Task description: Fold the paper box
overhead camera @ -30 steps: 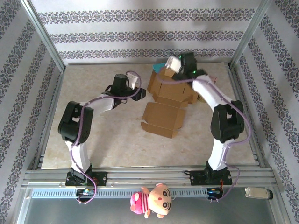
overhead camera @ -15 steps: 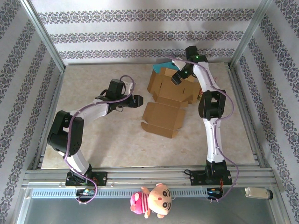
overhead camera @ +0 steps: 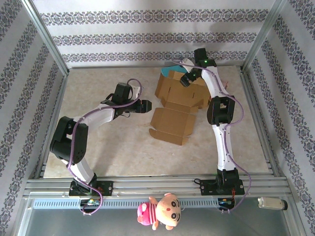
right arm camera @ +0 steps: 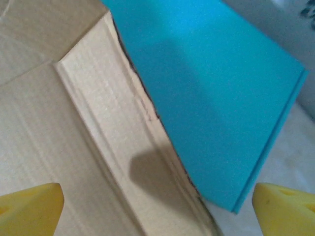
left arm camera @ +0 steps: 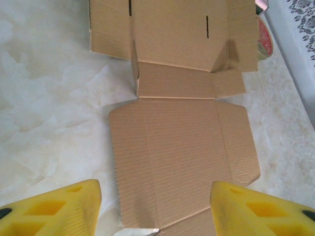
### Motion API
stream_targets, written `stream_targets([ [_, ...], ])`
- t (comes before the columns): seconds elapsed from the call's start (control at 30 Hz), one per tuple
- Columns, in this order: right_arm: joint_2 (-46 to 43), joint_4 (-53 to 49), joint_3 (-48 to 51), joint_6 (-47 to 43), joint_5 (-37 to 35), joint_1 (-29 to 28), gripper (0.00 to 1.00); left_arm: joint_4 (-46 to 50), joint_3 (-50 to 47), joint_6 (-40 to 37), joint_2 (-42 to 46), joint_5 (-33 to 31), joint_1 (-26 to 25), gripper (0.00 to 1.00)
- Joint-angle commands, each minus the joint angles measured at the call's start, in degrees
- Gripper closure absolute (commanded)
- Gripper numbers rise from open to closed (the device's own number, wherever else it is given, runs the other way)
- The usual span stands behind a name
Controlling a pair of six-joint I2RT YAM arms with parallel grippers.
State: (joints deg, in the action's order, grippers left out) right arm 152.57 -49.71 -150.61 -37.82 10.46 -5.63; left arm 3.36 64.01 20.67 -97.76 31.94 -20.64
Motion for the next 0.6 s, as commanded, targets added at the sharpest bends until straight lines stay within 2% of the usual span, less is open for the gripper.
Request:
stream_targets([
  [0.0, 2.99, 2.29, -2.68, -1.73, -0.07, 0.88, 0.02, 3.50, 3.78, -0.72, -0.53, 1.33, -0.79, 0.39],
  [0.13, 4.61, -0.97, -3.82, -2.53, 4.89, 0.97, 0.04, 5.75, 5.75, -1.86, -1.42, 0.26, -0.72, 0.39],
  [0.2, 5.08, -2.30, -3.67, -3.45, 4.97, 0.97, 0.06, 5.51, 6.34, -1.70, -2.03, 0.14, -0.79, 0.39],
  [0.3, 5.53, -2.61, -3.47, -4.09, 3.24, 1.06, 0.20, 4.93, 7.27, -0.90, -3.00, 0.67, -0.75, 0.39],
  [0.4, 5.16, -2.56, -3.38, -3.84, 2.75, 1.08, 0.44, 5.06, 7.67, -0.88, -3.62, 0.77, -0.79, 0.39],
  [0.57, 3.59, -2.19, -2.86, -4.28, 1.73, 0.97, 0.63, 4.95, 7.19, -1.33, -3.67, 0.17, -0.78, 0.39],
])
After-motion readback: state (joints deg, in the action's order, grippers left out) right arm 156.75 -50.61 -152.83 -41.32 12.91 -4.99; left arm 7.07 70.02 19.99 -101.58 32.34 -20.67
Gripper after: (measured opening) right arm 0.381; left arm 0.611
